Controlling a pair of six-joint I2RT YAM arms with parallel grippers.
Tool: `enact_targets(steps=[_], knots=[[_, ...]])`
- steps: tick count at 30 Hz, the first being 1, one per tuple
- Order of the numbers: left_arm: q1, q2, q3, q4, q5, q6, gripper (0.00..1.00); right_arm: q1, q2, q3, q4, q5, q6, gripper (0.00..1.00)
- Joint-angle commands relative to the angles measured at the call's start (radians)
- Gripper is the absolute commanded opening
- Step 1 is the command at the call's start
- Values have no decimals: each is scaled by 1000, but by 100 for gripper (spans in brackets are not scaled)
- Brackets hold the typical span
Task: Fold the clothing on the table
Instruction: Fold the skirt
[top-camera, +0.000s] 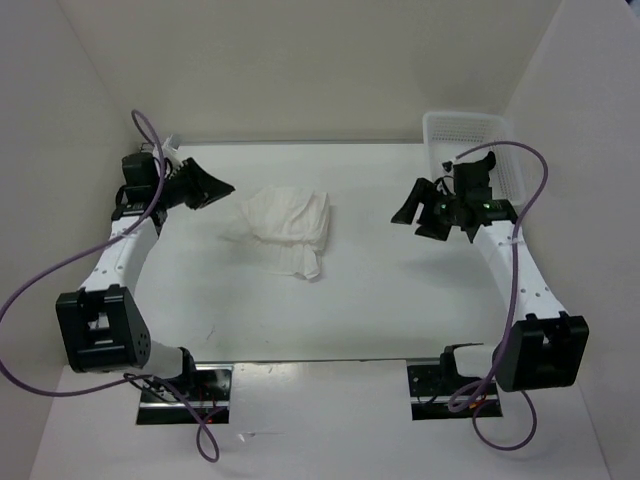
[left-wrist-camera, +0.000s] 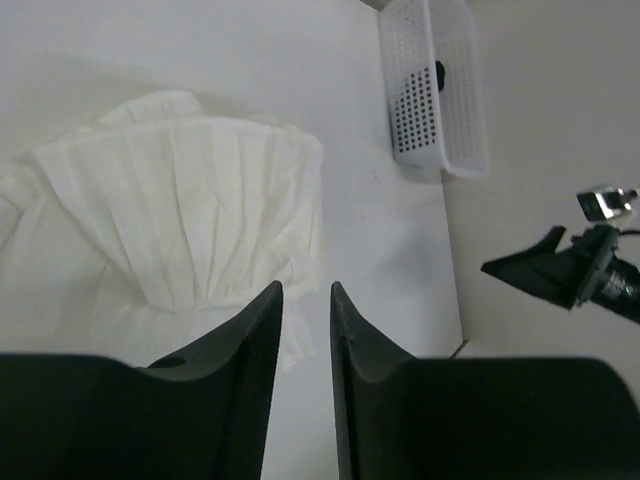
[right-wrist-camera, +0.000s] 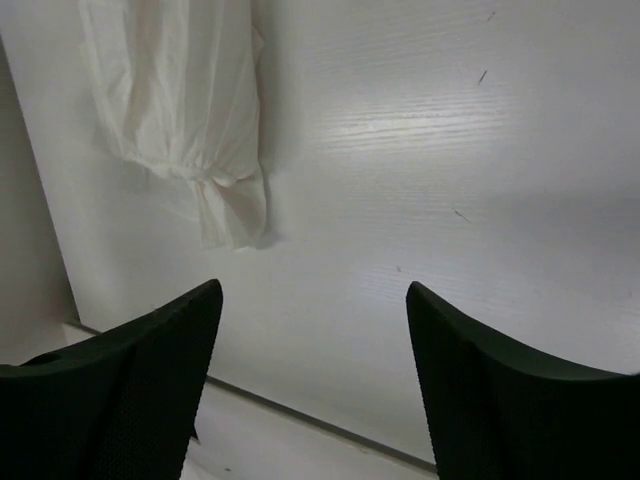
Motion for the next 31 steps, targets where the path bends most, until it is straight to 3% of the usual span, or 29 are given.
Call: enact_targets(steps=[1, 4, 5, 6, 9, 18, 31], knots=[[26, -72, -104, -95, 131, 99, 34, -84, -55, -90, 88, -203, -93, 81], [47, -166, -206, -132, 131, 147, 44, -196, -79, -176, 102, -326, -116, 85], [47, -201, -226, -164, 122, 185, 76, -251, -80, -196, 111, -351, -130, 87], [47, -217, -245, -181, 121, 200, 100, -265, -90, -233, 122, -369, -130, 89], [47, -270, -308, -213, 80, 211, 100, -265, -100, -256, 122, -369, -130, 100], [47, -356, -397, -236, 49, 202, 100, -287, -81, -265, 102, -343, -109, 100], [47, -395, -406, -236, 83, 202, 100, -287, -72, -275, 102, -354, -109, 100]])
